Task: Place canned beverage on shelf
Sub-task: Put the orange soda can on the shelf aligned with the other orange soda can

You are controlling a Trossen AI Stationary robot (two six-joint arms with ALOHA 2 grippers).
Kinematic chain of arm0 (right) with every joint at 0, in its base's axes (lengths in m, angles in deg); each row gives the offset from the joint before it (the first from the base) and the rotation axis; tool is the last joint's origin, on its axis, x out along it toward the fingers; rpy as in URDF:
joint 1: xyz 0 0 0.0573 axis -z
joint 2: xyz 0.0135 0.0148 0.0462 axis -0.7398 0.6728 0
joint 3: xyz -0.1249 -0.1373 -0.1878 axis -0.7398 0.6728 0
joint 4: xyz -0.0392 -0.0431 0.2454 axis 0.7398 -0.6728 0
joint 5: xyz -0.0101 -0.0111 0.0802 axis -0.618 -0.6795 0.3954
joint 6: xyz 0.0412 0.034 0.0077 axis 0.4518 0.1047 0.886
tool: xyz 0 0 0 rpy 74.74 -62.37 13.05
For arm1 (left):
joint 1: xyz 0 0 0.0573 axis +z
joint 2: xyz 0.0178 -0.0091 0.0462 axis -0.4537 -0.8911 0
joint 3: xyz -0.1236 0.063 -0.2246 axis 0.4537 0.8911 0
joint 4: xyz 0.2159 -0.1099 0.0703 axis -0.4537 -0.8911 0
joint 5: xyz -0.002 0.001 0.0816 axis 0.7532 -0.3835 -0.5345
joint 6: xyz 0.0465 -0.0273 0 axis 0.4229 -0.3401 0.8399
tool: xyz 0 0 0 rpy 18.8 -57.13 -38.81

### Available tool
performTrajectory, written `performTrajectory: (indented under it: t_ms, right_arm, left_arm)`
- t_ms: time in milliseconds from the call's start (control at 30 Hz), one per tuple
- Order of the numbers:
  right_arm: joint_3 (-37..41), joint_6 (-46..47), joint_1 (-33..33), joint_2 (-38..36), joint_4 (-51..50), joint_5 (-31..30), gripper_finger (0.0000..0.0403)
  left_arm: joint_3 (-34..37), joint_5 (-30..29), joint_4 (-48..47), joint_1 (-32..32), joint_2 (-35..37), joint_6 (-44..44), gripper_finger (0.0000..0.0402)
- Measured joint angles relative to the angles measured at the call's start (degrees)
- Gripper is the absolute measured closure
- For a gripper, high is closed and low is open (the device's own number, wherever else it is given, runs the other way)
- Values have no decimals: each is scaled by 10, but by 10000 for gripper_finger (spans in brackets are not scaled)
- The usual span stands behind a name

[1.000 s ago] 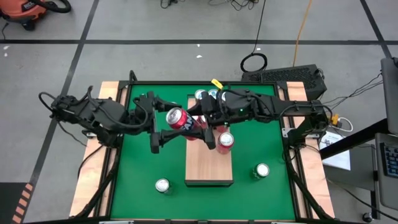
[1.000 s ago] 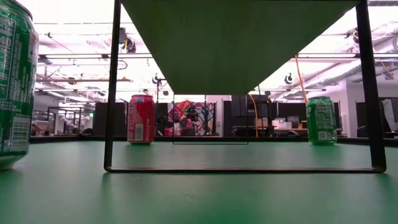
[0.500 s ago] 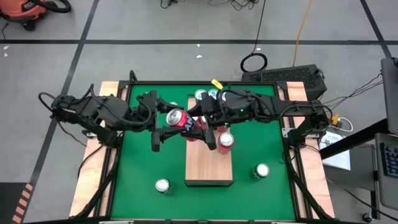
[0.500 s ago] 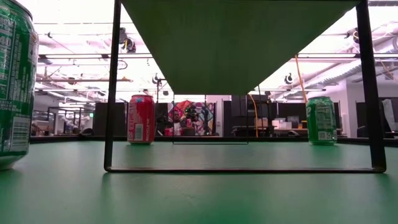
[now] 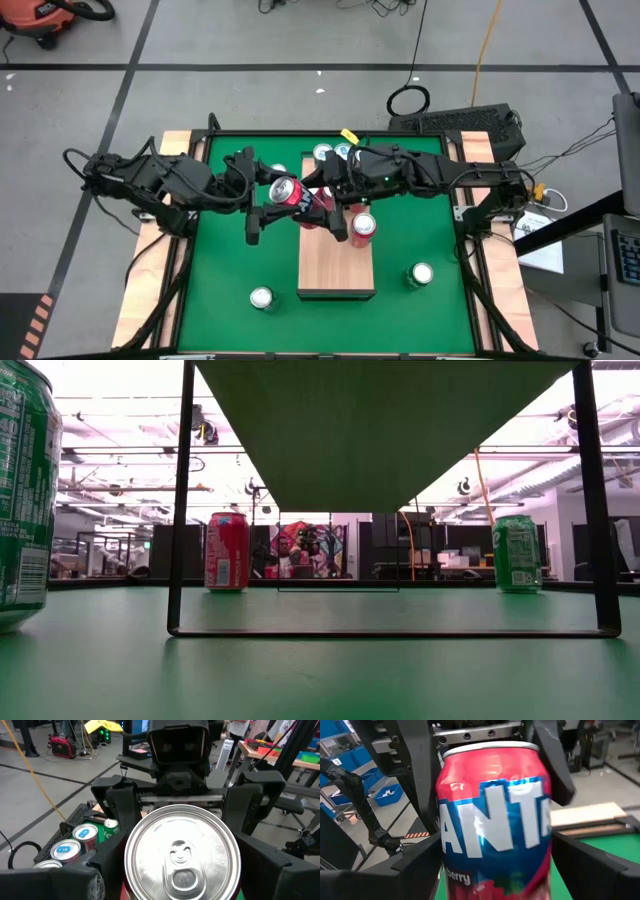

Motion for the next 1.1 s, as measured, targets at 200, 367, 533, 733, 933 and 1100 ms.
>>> performTrajectory:
  t_ms: [200,367,533,733,933,1100]
  right_arm:
    - [-2,37,-2,-20,-84,-1,26]
    - [-2,62,-2,-45,-159,0,24]
    - [-2,107,-2,-89,-254,-4,25]
    - [-1,127,-17,-152,-302,-62,25]
    - [-1,136,-46,-202,-311,-134,25]
    - [-1,144,-75,-218,-311,-166,25]
  left_arm:
    - [1,10,14,-1,-2,4,121]
    - [1,13,29,-1,-3,5,121]
    - [0,21,36,-2,-15,14,121]
    - [0,26,29,-1,-69,64,121]
    - [0,14,27,1,-119,82,121]
    - [0,10,26,10,-143,80,121]
